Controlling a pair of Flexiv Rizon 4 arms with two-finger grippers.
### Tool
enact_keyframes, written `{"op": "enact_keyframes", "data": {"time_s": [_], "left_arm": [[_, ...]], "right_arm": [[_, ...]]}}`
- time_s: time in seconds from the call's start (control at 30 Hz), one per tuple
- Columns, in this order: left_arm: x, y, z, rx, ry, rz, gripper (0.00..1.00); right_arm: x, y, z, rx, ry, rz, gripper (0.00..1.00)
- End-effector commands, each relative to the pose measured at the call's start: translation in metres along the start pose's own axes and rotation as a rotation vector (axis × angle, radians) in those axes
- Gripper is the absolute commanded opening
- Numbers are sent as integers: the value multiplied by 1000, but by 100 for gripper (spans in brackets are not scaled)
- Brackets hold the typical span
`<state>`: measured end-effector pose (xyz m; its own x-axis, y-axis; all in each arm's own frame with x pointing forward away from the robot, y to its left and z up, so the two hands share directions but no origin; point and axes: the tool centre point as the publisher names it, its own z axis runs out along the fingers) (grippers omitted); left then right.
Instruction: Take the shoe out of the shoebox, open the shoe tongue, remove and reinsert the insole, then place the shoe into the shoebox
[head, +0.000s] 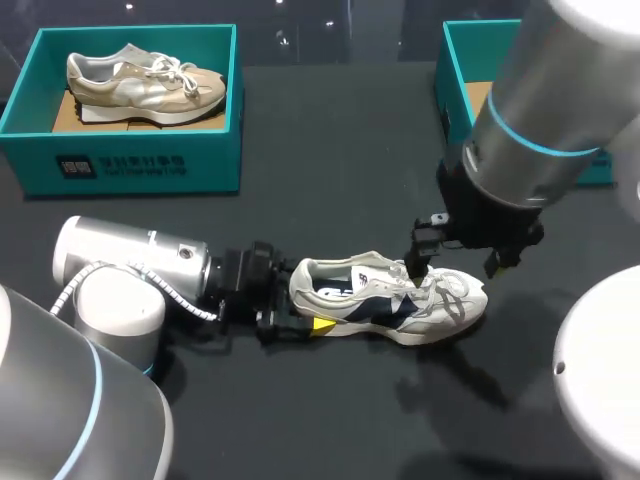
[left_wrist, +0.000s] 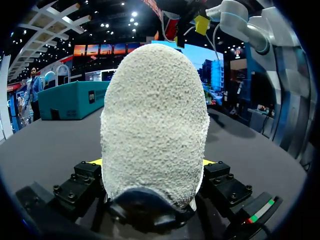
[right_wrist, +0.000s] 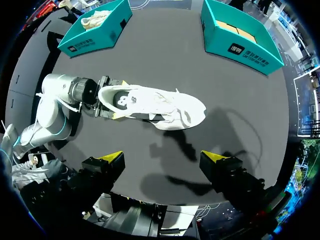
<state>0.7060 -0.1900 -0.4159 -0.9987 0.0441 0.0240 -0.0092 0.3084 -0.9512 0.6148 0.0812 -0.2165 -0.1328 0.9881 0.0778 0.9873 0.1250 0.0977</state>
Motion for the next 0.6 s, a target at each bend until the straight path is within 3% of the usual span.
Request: {"op": "enact_keyframes", "data": {"time_s": [0.03,0.5,0.6], "left_arm": [[2,2,-3,-1,-2,1,0],[2,2,-3,-1,-2,1,0],[2,2,-3,-1,-2,1,0]], "right_arm": [[38,16,23,224,-440,126,100],[41,11,21,207,-431,109,100],[51,16,33,216,-472,124,100]]}}
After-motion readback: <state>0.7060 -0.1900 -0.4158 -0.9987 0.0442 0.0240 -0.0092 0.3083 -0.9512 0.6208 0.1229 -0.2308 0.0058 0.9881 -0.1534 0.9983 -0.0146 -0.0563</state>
